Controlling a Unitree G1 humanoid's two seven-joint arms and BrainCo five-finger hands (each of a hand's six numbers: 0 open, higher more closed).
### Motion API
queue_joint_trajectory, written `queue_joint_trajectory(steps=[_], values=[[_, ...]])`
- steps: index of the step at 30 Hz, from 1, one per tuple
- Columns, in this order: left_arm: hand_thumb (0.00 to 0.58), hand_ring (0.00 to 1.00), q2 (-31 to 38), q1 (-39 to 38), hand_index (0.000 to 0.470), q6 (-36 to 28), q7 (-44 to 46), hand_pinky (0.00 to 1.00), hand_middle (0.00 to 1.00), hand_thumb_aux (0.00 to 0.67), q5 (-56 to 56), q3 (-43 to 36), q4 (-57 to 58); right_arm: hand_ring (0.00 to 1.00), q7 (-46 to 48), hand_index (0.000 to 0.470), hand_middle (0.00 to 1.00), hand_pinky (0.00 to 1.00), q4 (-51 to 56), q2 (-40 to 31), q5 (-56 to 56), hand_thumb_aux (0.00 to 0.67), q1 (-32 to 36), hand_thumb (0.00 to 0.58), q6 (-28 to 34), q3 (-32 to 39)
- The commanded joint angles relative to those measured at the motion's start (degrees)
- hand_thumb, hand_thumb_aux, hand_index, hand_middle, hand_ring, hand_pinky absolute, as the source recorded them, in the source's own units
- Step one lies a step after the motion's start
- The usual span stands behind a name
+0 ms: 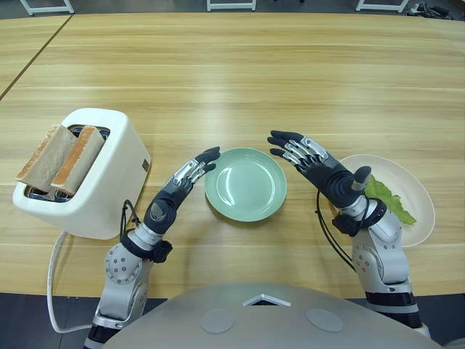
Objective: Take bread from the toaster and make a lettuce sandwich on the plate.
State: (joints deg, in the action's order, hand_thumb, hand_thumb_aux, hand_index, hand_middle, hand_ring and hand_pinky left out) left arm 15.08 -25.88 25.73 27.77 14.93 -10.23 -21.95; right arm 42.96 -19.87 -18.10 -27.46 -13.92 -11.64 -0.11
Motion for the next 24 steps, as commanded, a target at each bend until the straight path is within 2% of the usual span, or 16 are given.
queue_joint_trajectory(steps=[1, 7, 9, 11, 13, 16, 18, 19, 23, 24], values=[[0.000, 0.00, -0.1, 0.5, 0.000, 0.3, 0.1, 0.00, 0.00, 0.000, 0.4, 0.6, 1.1, 0.00, -0.1, 0.000, 0.00, 0.00, 1.2, 0.5, 0.7, 0.000, 1.3, 0.000, -0.3, 0.6], [0.000, 0.00, -0.7, 0.0, 0.000, 0.0, -0.8, 0.00, 0.00, 0.000, 2.3, 1.6, -2.5, 0.00, -0.1, 0.000, 0.00, 0.00, 2.9, 0.9, 1.1, 0.000, 2.5, 0.000, -0.6, 0.8], [0.000, 0.00, 0.1, -1.0, 0.000, -4.0, -3.7, 0.00, 0.00, 0.000, 1.3, 3.4, -9.9, 0.00, -0.1, 0.000, 0.00, 0.00, 3.5, 1.0, 1.2, 0.000, 3.0, 0.000, -0.6, 0.9], [0.000, 0.00, 2.8, -1.8, 0.000, -11.1, -8.0, 0.00, 0.00, 0.000, 0.4, 10.5, -21.7, 0.00, -0.1, 0.000, 0.00, 0.00, 4.0, 1.0, 1.4, 0.000, 3.4, 0.000, -0.7, 1.2], [0.000, 0.00, 6.6, -2.1, 0.000, -17.0, -12.4, 0.00, 0.00, 0.000, 5.9, 22.8, -30.4, 0.00, -0.2, 0.000, 0.00, 0.00, 4.3, 1.1, 1.6, 0.000, 3.5, 0.000, -0.8, 1.3], [0.000, 0.00, 11.0, -3.5, 0.000, -21.1, -15.7, 0.00, 0.00, 0.000, 10.1, 43.4, -34.9, 0.00, -0.4, 0.000, 0.00, 0.00, 4.2, 1.1, 1.7, 0.000, 3.3, 0.000, -0.9, 1.3], [0.000, 0.00, 13.3, -4.8, 0.000, -22.7, -14.9, 0.00, 0.00, 0.000, 6.9, 53.6, -32.6, 0.00, -0.6, 0.000, 0.00, 0.00, 3.7, 0.9, 1.7, 0.000, 2.8, 0.000, -0.8, 1.0], [0.000, 0.00, 14.3, -5.4, 0.000, -22.0, -13.9, 0.00, 0.00, 0.000, 1.7, 56.2, -30.2, 0.00, -0.8, 0.000, 0.00, 0.00, 3.5, 0.8, 1.7, 0.000, 2.6, 0.000, -0.9, 0.9], [0.000, 0.00, 15.9, -6.5, 0.000, -18.0, -12.1, 0.00, 0.00, 0.000, -11.2, 58.0, -19.6, 0.00, -1.0, 0.000, 0.00, 0.00, 3.5, 0.7, 1.8, 0.000, 2.7, 0.000, -1.0, 0.6], [0.031, 0.00, 16.1, -6.7, 0.013, -17.1, -12.2, 0.00, 0.00, 0.018, -14.2, 58.4, -17.6, 0.00, -1.0, 0.000, 0.00, 0.00, 3.5, 0.7, 1.8, 0.000, 2.7, 0.000, -1.0, 0.6]])
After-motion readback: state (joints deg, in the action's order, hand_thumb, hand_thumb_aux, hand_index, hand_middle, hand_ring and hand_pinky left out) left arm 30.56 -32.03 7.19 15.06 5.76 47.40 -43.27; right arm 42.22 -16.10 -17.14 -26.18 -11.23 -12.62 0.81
